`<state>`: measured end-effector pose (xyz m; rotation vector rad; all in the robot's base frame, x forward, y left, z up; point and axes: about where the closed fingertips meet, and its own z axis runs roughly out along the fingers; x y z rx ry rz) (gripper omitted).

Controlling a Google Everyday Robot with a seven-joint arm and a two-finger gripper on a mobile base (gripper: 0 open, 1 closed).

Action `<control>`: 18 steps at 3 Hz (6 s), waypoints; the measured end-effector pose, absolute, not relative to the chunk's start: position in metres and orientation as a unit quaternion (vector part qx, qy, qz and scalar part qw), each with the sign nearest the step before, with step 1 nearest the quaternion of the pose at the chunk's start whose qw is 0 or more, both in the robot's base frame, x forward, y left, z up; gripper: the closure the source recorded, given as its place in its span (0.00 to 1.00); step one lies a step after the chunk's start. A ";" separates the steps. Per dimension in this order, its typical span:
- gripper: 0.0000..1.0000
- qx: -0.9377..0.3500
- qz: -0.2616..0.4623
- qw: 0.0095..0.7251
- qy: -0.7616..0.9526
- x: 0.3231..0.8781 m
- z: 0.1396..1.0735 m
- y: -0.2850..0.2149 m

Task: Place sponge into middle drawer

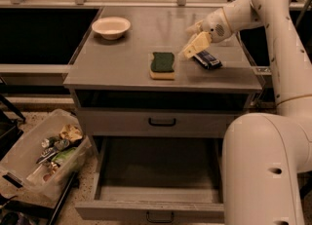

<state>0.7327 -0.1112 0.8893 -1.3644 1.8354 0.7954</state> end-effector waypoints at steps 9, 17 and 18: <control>0.64 -0.538 0.278 0.330 0.725 0.726 0.825 -0.076; 1.00 -0.422 0.131 0.518 0.732 0.548 1.048 -0.057; 1.00 -0.413 0.129 0.539 0.723 0.513 1.069 -0.025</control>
Offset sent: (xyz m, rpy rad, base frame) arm -0.0279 0.0261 -0.0655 -0.1302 -0.0569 -0.0513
